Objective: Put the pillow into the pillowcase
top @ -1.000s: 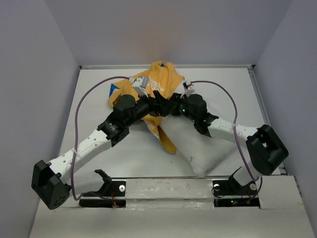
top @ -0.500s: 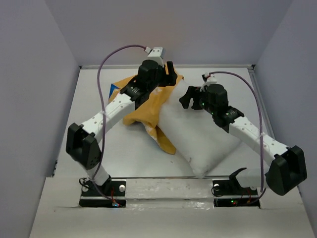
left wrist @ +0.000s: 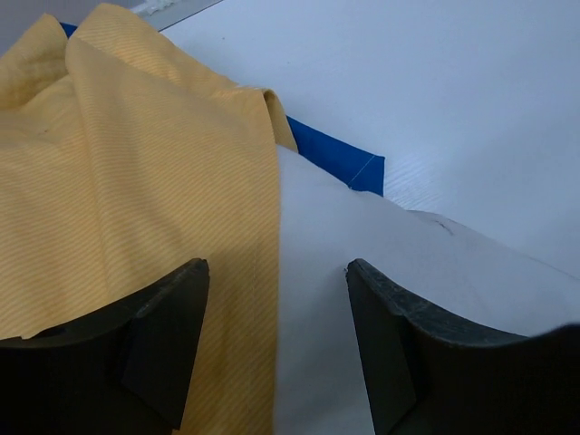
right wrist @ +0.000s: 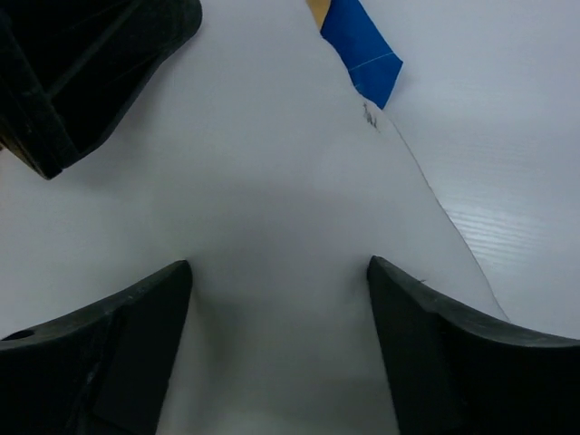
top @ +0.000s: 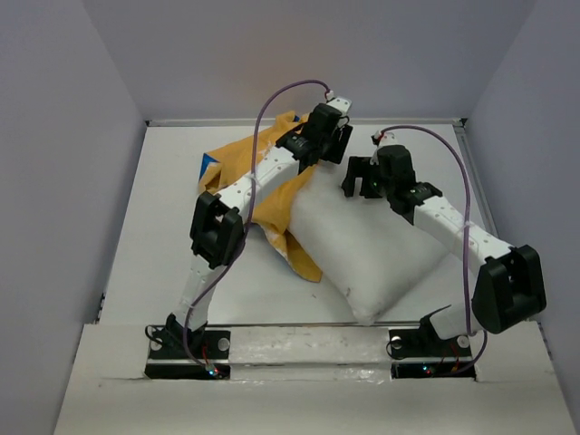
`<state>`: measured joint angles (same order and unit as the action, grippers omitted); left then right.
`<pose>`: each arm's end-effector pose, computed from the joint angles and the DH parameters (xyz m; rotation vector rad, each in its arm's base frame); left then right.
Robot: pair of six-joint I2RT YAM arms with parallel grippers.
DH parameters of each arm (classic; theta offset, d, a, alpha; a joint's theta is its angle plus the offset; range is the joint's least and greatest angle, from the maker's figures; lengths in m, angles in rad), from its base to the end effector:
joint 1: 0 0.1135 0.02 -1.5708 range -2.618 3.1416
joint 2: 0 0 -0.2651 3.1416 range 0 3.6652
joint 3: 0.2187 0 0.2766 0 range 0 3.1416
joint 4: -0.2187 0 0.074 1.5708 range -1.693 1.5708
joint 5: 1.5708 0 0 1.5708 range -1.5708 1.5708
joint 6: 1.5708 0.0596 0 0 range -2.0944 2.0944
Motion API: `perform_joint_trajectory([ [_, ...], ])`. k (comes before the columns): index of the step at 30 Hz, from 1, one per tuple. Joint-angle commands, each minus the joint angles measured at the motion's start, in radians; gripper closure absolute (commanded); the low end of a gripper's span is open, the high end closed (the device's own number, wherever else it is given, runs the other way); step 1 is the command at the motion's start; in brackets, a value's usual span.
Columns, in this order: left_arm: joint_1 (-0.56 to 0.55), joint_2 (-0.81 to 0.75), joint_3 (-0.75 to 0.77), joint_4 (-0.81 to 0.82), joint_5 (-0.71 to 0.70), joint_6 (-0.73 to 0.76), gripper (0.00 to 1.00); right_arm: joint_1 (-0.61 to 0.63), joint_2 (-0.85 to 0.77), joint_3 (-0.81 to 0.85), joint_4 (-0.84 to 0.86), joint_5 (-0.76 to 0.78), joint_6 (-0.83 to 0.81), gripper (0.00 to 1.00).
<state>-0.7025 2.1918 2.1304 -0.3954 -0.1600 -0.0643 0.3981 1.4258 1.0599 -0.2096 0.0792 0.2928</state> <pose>0.4386 -0.3589 0.3138 0.5416 1.9630 -0.3226 0.3403 0.1380 0.2626 -0.0672 2.1601 0.3169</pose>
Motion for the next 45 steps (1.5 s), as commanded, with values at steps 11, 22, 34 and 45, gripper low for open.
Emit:
perform_joint_trajectory([
  [11, -0.025, 0.138, 0.214, -0.169, -0.242, 0.124, 0.87, 0.110, -0.100, -0.147, 0.171, -0.216, 0.071, 1.00],
  [22, -0.029, -0.077, -0.042, 0.014, -0.040, 0.037, 1.00, 0.209, -0.220, -0.179, 0.139, -0.139, 0.106, 0.98],
  [34, -0.023, -0.354, -0.345, 0.247, 0.273, -0.109, 1.00, 0.031, -0.208, -0.040, 0.061, -0.324, 0.009, 0.04],
  [45, -0.023, -0.421, -0.434, 0.388, 0.513, -0.229, 1.00, 0.060, 0.028, -0.075, 0.269, -0.544, 0.114, 0.00],
])
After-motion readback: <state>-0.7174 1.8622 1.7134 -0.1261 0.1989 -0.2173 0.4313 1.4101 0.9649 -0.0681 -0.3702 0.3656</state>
